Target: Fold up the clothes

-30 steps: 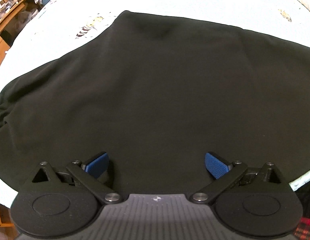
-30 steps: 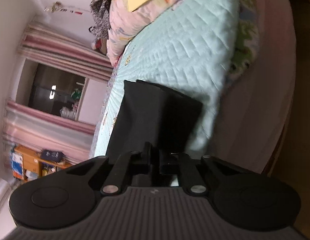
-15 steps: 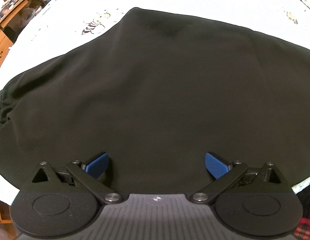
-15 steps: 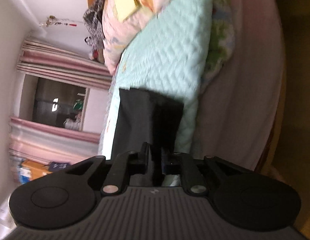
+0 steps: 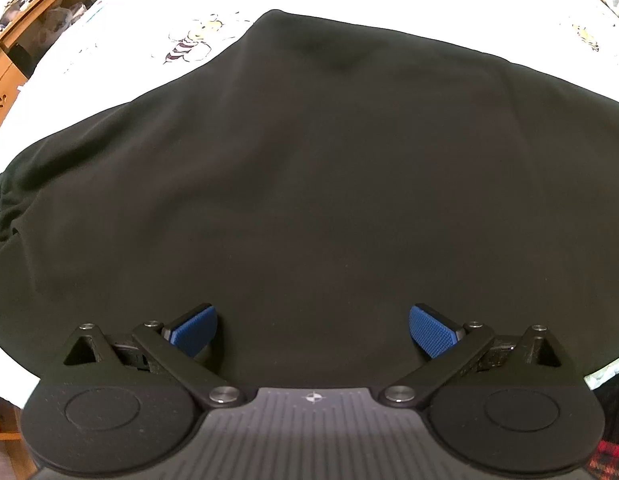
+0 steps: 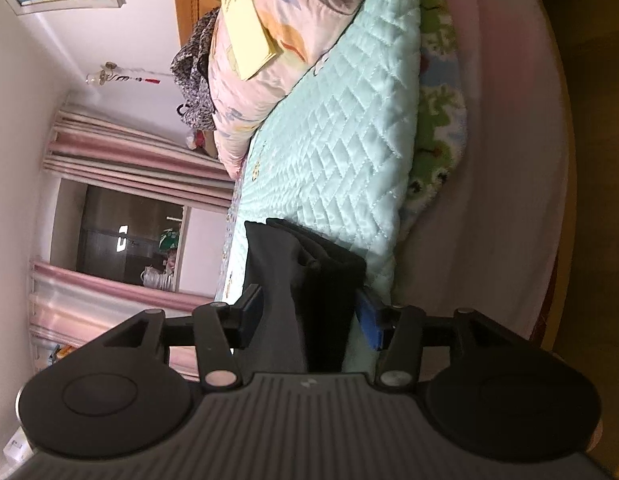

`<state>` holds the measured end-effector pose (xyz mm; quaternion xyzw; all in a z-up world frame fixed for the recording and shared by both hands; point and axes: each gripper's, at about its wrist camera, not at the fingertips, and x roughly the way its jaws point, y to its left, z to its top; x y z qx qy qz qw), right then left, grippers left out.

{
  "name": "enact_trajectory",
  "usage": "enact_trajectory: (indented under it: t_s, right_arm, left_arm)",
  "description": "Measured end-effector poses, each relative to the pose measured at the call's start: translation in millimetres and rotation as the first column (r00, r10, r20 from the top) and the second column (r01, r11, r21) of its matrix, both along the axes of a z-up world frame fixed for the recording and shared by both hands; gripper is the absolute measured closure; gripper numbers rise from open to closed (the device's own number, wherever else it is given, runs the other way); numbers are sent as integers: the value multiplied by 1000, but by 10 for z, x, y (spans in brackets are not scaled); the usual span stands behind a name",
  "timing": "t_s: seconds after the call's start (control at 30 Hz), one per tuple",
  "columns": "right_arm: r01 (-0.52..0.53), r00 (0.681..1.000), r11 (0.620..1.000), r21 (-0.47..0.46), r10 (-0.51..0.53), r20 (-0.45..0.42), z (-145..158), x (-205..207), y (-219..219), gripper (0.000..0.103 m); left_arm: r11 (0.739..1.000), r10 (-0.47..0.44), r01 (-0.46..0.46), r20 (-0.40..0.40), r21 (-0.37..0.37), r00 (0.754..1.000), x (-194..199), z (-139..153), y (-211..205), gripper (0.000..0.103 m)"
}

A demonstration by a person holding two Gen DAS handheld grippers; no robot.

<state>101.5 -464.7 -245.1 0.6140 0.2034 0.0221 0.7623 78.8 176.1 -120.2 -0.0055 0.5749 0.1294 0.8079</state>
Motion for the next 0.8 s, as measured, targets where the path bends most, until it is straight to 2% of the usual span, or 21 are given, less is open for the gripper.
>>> enact_trajectory:
  t_s: [0.17,0.27,0.37,0.57,0.7,0.8]
  right_arm:
    - [-6,999,1000,28,5,34,-36,16,-19,40]
    - [-11,998,999,52,7,64,-75,28,-25,41]
    - [-14,999,998,56,11,47,-108,18,-36,47]
    - [-71,996,993,91,67,51,-122,111,21,46]
    - [-55,996,990,132,44,83,-201,202,4,46]
    - [-45,994,991,124,32,106,-222,260,20,46]
  left_arm:
    - [1000,4,-4,0,-1,1000,2,-10,-5,0]
    - [1000,5,-5,-1,-2,1000,6,-13,-6,0]
    - [1000,7,-7,1,-4,1000,-1,-19,-6,0]
    - [1000,7,-7,3,1,1000,0,-29,-24,0]
    - [1000,9,-9,3,-8,1000,-4,-28,-4,0]
    - [1000,12,-12,2,-15,1000,0,-28,9,0]
